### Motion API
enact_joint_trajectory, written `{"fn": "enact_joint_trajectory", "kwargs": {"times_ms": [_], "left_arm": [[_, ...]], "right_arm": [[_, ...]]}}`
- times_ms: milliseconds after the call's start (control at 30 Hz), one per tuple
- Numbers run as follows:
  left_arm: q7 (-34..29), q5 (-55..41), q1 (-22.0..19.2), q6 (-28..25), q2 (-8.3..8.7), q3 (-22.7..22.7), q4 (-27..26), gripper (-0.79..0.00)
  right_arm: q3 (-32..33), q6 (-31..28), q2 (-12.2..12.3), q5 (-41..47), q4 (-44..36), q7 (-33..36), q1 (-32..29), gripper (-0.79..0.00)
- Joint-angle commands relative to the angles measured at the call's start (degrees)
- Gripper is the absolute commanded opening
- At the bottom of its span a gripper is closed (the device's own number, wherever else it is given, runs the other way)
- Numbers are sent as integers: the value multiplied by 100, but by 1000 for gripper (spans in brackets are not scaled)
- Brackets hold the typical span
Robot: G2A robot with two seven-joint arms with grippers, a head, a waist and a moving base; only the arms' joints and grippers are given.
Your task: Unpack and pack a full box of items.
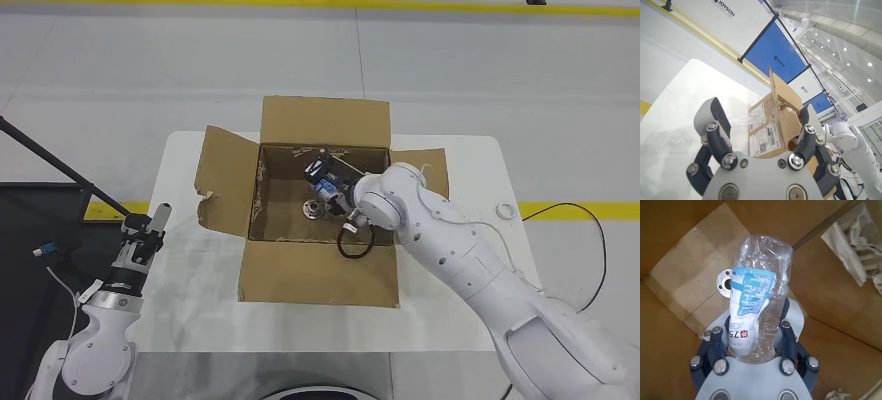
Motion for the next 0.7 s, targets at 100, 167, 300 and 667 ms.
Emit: {"fn": "enact_joint_trajectory", "kwargs": {"times_ms": [100,167,300,667], "left_arm": [[0,0,0,0,0,0,0,0],[0,0,0,0,0,0,0,0],[0,0,0,0,0,0,0,0],[0,0,0,0,0,0,0,0]], "right_arm": [[-145,-56,-175,26,373,17,83,-785],[-199,-41,-243,3,505,11,113,-739],[-249,-106,-354,15,721,-9,159,-585],[-149,-169,-417,-181,725,38,60,-74]]}}
